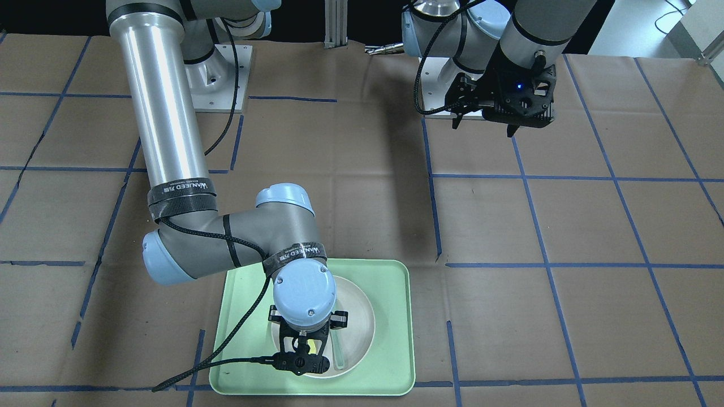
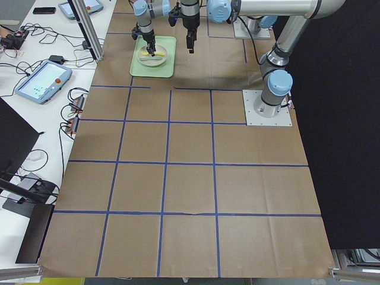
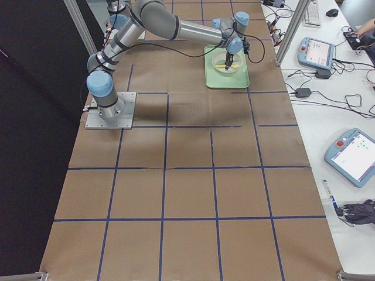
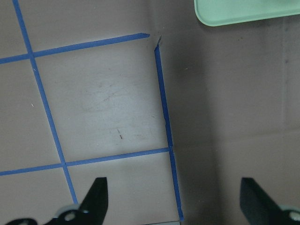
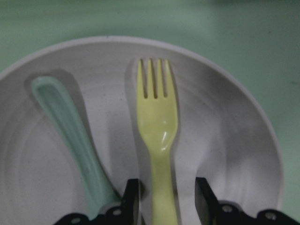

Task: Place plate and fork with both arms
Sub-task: 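Move the right gripper over the plate and grasp the yellow fork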

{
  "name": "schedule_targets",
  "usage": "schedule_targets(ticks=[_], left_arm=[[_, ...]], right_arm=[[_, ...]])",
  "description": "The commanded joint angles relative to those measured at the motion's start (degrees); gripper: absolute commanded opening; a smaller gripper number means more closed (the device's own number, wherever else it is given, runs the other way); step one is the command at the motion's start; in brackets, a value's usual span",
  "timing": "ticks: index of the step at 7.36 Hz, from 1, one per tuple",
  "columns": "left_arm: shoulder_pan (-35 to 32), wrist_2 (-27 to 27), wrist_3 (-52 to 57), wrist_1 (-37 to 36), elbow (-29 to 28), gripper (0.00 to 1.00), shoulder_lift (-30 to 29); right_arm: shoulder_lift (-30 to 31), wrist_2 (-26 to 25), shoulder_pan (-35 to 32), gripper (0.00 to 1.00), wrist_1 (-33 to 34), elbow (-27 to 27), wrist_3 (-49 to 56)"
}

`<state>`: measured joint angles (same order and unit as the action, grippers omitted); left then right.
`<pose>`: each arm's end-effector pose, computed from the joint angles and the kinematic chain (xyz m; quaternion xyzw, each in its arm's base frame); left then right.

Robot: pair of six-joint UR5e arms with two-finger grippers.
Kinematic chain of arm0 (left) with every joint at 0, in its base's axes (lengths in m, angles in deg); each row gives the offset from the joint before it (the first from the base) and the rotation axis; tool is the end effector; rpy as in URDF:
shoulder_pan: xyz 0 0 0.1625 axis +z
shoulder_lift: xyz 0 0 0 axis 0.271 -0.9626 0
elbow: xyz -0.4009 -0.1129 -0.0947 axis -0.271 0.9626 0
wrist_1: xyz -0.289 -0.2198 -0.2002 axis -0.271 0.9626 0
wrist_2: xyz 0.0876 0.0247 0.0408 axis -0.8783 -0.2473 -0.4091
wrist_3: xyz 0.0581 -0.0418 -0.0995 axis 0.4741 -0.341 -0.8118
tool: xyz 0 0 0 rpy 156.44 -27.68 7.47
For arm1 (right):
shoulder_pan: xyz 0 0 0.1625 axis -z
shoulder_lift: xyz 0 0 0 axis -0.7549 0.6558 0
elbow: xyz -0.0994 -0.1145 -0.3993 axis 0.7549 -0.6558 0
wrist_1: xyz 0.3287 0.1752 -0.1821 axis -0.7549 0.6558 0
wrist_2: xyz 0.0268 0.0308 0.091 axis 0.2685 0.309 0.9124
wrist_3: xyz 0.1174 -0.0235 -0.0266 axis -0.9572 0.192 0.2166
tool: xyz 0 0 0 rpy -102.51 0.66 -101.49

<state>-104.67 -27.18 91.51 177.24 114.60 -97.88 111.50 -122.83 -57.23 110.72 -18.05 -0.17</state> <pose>-0.1251 -0.4455 0.4439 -0.0755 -0.9960 -0.0484 0.0046 0.3404 -0.6978 0.1659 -0.0470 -0.9977 -0.0434 0.0230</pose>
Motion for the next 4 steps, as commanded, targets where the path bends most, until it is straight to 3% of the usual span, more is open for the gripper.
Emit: schedule_targets(ticks=[1,4], left_arm=[[0.00,0.00,0.12,0.03,-0.08,1.00,0.17],[0.00,-0.09,0.12,0.03,-0.08,1.00,0.17]], right_arm=[[-0.02,0.00,0.07,0.38,0.41,-0.07,-0.02],[-0.02,0.00,0.07,0.17,0.41,-0.25,-0.28]])
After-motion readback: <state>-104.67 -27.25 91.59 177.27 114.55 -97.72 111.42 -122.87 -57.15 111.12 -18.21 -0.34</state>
